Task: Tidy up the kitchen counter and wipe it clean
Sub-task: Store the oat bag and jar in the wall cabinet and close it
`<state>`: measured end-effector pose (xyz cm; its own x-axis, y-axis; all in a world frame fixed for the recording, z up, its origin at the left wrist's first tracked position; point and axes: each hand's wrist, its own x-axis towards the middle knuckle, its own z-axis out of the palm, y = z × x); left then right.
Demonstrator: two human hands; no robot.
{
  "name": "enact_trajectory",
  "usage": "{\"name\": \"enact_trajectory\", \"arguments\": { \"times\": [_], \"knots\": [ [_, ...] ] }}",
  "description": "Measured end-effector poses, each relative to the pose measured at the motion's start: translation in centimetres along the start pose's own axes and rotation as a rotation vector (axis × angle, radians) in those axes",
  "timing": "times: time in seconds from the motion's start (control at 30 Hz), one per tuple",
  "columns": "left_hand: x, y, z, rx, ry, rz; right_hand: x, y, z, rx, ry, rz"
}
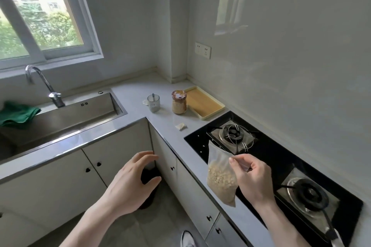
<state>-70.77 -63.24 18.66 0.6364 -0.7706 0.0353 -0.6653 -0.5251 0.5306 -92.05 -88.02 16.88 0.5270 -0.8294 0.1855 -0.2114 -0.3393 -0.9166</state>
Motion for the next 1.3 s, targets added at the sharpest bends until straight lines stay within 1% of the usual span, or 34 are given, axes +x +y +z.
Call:
{"name": "enact_trajectory", "arguments": {
  "times": [0.2,0.37,0.6,0.73,0.83,1.1,1.3],
  "knots": [
    [3.2,-2.8,-1.1,0.041,-0.032,-0.017,4.6,0.4,3.9,0.010,-0.009,0.011],
    [8.0,-5.5,-2.0,0.052,-0.038,-0.065,10.5,2.2,8.4,-0.007,-0.031,0.048],
    [17.4,-8.1,-2.9,0.076,-0.074,-0.093,19.8,3.8,14.2,-0.055,-0.059,0.067],
    [23.5,-9.0,-2.9,0.068,-0.069,-0.105,26.1,5.1,17.0,-0.081,-0.110,0.054],
    [26.4,-9.7,-2.5,0.044,-0.058,-0.124,30.3,6.0,19.0,-0.130,-0.171,0.040],
    [29.9,-12.0,-3.1,0.022,-0.031,-0.175,38.9,7.9,24.6,-0.253,-0.280,0.053],
    [31.4,-14.1,-3.7,0.014,-0.013,-0.211,42.9,9.2,28.7,-0.314,-0.318,0.049]
  ]
}}
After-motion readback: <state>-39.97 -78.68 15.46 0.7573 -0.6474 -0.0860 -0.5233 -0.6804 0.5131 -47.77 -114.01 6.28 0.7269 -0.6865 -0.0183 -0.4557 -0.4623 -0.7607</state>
